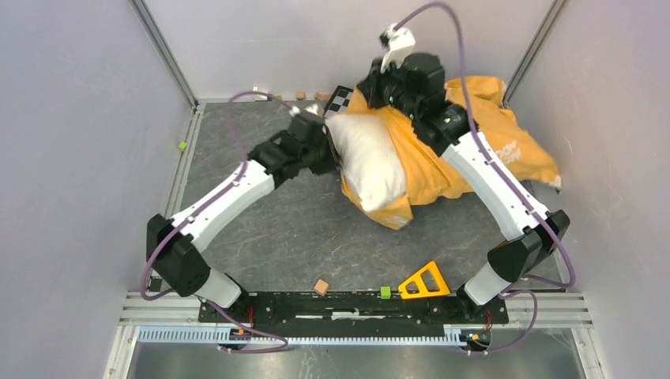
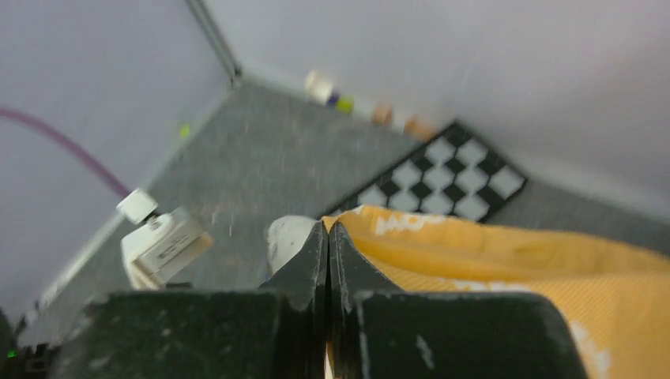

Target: Put the pillow into the pillowcase

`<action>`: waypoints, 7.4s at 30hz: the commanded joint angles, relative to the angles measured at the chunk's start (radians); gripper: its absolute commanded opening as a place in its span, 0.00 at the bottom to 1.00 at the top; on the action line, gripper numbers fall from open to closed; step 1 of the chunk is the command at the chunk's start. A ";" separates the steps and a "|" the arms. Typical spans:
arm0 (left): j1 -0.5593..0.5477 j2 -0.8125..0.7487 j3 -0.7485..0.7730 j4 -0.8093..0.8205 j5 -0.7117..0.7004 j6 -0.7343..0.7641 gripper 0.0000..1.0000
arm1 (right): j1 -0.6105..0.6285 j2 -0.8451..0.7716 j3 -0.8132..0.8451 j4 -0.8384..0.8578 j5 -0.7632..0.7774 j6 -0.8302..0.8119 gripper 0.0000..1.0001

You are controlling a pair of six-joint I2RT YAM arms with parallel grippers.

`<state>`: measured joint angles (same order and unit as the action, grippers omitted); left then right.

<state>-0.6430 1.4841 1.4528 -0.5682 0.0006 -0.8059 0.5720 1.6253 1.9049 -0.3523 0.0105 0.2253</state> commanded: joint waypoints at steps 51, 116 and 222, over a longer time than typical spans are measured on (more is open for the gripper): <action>0.404 -0.352 -0.714 0.159 0.132 0.013 0.62 | 0.558 0.316 -0.328 -0.021 0.865 -0.476 0.98; -0.185 0.316 -0.648 1.129 0.026 -0.358 0.51 | 0.231 -0.538 -0.714 0.345 0.118 0.206 0.00; -0.282 -0.226 -1.001 0.886 -0.216 -0.305 0.02 | 0.230 -0.582 -0.863 0.227 0.190 0.075 0.00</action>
<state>-0.9260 1.2785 0.5682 0.2283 -0.2264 -1.1511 0.8070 1.0672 1.0828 -0.2607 0.2462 0.2829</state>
